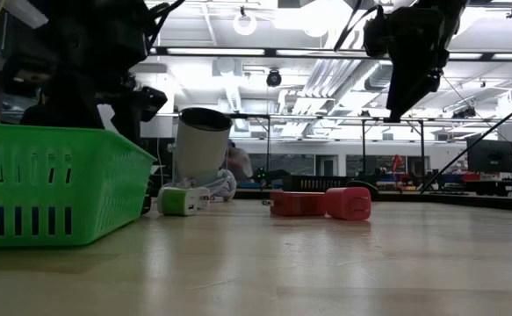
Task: Pick & Place Office items
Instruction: Put the white charger adapter into the black bin
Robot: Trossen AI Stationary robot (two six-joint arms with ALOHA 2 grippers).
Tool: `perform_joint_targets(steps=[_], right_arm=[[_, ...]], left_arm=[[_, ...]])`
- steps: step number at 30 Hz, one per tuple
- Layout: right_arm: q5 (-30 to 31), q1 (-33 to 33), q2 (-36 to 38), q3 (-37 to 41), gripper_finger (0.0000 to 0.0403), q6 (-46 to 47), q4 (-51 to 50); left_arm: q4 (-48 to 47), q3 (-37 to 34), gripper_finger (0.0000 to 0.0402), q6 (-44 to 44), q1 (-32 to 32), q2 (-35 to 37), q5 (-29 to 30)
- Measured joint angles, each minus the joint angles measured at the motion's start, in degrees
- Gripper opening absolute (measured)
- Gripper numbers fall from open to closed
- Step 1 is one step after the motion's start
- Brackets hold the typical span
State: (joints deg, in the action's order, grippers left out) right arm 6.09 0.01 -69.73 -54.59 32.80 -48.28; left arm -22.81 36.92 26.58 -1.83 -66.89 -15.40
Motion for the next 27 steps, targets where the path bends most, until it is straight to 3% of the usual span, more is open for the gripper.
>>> perform_joint_targets(steps=[9, 27], right_arm=[[0.00, 0.00, 0.00, 0.00, 0.0176, -0.02, 0.56], [0.00, 0.41, 0.00, 0.02, 0.0176, 0.39, 1.15]], left_arm=[[9.40, -5.48, 0.0186, -2.14, 0.00, 0.00, -3.35], [13.32, -7.25, 0.0186, -0.45, -0.04, -3.53, -5.66]])
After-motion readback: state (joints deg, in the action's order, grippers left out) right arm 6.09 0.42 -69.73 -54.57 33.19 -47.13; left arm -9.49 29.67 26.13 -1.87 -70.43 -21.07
